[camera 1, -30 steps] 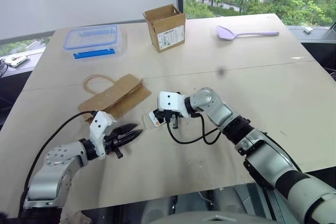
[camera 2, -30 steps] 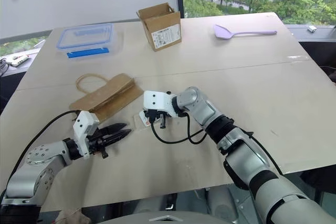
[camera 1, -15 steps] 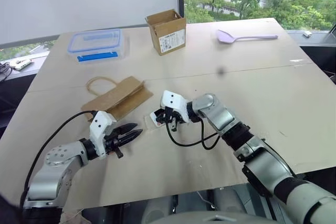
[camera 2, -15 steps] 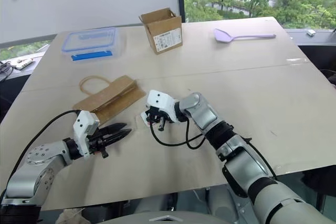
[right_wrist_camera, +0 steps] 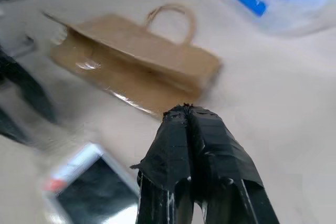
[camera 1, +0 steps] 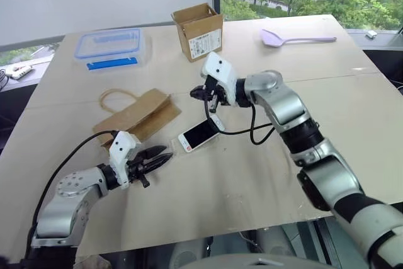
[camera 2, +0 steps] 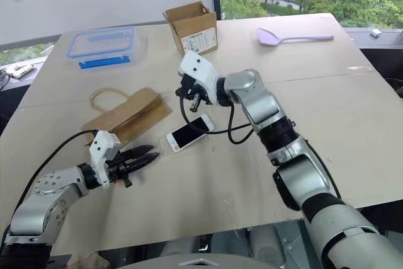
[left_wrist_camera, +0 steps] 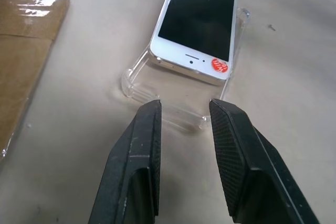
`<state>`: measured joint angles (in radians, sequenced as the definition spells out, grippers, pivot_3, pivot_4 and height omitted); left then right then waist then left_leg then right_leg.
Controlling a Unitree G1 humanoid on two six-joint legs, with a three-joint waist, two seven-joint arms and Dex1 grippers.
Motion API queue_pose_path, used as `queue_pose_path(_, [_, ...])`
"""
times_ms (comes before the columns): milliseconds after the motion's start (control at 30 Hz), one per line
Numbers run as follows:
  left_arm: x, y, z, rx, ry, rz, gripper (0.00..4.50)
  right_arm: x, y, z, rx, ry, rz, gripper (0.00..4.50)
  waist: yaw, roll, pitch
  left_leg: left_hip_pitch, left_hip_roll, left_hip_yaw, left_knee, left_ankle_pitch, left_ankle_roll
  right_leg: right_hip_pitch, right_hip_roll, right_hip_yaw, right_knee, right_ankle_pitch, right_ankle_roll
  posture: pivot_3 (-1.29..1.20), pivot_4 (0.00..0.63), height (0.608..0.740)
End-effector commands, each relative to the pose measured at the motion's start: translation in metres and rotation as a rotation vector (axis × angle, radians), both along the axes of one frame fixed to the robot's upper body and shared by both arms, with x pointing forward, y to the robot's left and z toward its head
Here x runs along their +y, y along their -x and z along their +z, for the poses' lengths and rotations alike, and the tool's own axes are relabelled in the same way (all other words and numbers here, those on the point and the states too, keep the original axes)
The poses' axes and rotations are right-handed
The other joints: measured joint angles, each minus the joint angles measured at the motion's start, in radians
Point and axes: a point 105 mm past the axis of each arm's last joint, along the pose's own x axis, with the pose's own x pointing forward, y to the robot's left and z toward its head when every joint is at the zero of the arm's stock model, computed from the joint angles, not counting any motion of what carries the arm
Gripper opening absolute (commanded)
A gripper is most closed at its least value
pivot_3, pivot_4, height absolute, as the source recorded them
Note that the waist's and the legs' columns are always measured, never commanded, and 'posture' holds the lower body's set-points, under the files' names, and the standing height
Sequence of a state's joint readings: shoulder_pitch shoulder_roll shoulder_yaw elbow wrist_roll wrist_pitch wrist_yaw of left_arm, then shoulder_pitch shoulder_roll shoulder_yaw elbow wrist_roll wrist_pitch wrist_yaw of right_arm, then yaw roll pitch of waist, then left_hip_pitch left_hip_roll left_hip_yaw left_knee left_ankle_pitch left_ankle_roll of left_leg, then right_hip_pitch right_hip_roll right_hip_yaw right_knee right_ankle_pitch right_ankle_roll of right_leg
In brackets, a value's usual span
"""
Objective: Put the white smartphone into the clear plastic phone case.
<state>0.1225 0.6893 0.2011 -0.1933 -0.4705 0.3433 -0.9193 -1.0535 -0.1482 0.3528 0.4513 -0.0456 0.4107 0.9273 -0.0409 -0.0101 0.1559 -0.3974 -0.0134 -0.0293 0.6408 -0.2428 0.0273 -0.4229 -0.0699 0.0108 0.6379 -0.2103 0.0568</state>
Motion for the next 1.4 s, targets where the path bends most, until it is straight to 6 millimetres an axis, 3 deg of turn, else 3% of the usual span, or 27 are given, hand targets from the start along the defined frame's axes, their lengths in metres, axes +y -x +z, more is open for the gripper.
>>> queue_pose_path(33, [-0.001,-0.001,0.007,-0.037,-0.005,-0.007,1.46,-0.006,-0.016,-0.015,-0.056,0.109,0.024,0.00,0.000,0.000,0.002,0.000,0.000,0.000,0.000,0.000,0.000,0.000,0.000,0.000,-0.001,0.000,-0.001,0.00,0.150,0.740])
queue_pose_path(333, [0.004,0.008,0.007,-0.041,-0.009,0.020,1.46,-0.013,-0.022,-0.051,-0.012,0.249,0.104,0.00,-0.006,-0.001,0.011,-0.001,0.001,0.002,-0.005,0.000,0.000,-0.003,0.000,0.002,-0.001,0.000,0.000,0.00,0.150,0.740])
queue_pose_path(633, [0.005,0.013,0.006,-0.038,-0.007,0.033,1.46,-0.016,-0.012,-0.052,0.028,0.251,0.201,0.00,-0.004,0.000,0.011,-0.002,0.001,0.002,-0.005,0.000,-0.001,-0.004,0.000,0.002,0.000,0.000,0.000,0.00,0.150,0.740])
queue_pose_path(1400, [0.000,-0.003,0.007,-0.047,-0.003,0.001,1.46,-0.030,0.001,-0.064,0.044,0.273,0.257,0.00,-0.003,0.000,0.011,-0.002,0.000,0.002,-0.004,0.001,-0.002,-0.005,0.000,0.003,0.002,0.000,0.000,0.00,0.150,0.740])
